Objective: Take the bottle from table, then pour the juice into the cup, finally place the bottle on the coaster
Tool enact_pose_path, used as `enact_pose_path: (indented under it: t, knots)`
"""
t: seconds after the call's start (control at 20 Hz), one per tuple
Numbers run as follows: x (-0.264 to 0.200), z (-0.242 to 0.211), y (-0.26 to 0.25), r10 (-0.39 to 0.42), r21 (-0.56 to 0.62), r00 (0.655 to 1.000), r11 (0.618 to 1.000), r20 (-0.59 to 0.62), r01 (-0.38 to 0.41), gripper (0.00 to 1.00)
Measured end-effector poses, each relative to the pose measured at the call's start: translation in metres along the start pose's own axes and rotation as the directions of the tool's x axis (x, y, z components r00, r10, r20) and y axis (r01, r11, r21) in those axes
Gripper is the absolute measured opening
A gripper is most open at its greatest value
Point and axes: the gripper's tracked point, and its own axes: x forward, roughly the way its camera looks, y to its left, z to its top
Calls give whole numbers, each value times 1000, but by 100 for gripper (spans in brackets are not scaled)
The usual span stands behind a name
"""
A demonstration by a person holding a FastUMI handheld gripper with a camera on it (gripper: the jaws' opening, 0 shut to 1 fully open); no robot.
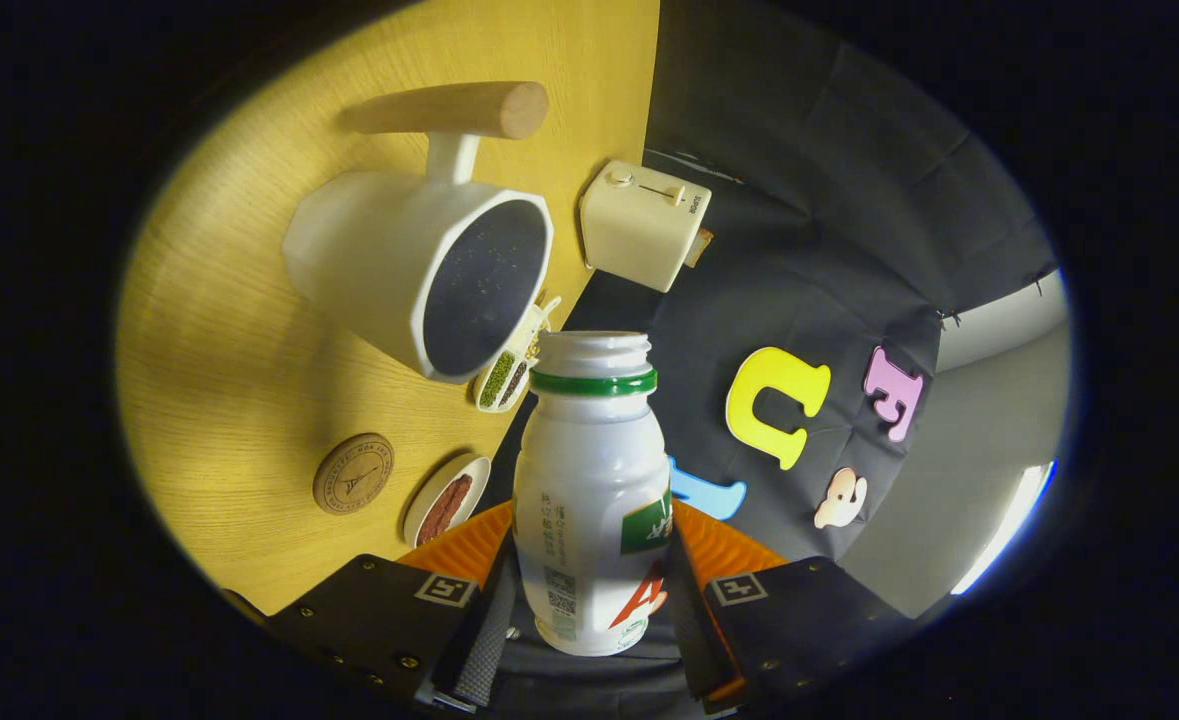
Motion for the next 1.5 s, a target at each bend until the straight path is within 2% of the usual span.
enact_pose_path:
  t: [0.45,0.85,1.25,1.4,1.5]
  knots:
    - [1,4,6,11,28,1000,1000,9,-11,70]
    - [-2,2,0,-15,65,1000,998,17,14,70]
    - [1,2,-3,-20,234,999,972,43,9,70]
    - [0,-1,-1,-15,322,998,947,56,-4,70]
    - [-1,-2,-1,-11,410,997,912,71,-19,70]
